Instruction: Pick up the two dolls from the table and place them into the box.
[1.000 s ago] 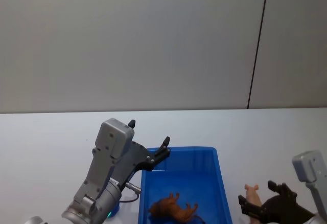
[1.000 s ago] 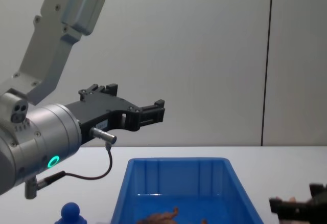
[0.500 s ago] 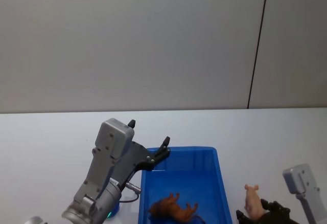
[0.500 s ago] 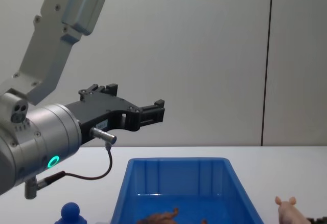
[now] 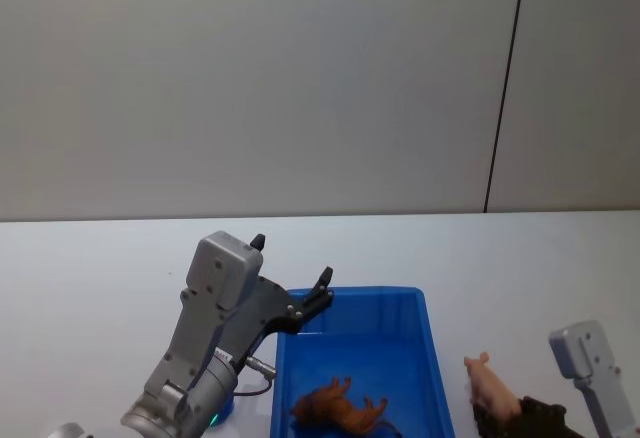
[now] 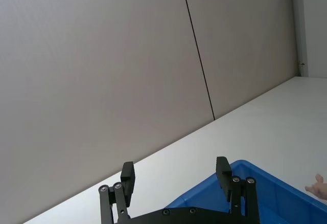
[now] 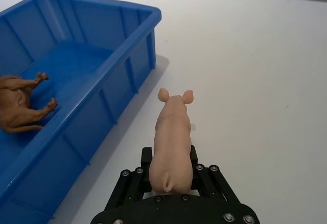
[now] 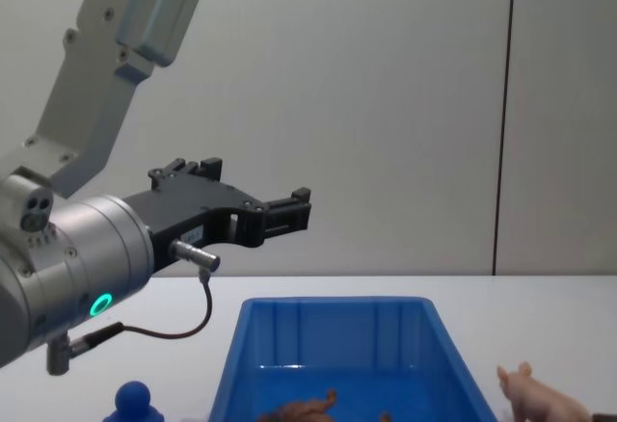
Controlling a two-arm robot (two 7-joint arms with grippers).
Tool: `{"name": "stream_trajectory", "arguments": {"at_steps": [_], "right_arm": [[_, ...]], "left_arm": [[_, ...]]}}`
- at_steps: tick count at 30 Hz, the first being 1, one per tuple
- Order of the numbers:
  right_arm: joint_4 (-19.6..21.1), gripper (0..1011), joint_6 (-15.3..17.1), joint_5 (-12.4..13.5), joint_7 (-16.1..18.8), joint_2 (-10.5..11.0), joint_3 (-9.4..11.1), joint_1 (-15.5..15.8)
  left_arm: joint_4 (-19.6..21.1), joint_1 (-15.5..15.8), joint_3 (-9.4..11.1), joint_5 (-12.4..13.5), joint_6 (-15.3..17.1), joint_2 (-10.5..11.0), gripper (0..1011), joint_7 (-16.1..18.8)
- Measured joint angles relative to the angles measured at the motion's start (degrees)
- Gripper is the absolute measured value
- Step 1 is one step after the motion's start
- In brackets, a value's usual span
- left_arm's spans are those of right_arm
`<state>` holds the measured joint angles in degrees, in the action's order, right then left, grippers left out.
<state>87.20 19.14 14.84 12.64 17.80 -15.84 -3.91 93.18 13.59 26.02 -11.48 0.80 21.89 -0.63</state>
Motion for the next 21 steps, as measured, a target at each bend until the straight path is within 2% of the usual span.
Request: {"name": "stream_trajectory", "arguments": {"at_steps": [1,13,21], "right_arm": [[0.1,364,-0.1,-0.1,-0.2,0.0,0.0,0.0],[2.9,361,-3.6,-2.7,-3.3,0.3,0.2,0.5],[5.3,360,-5.0,-3.9,-2.2,0.3,0.4,-0.3]], "left_arm": [[0.0,0.0,0.0,0.0,0.0,0.0,1003,0.0],[0.0,0.0,0.0,0.0,0.0,0.0,1003,0.0],[0.0,0.0,0.0,0.0,0.0,0.0,1003,0.0]]}}
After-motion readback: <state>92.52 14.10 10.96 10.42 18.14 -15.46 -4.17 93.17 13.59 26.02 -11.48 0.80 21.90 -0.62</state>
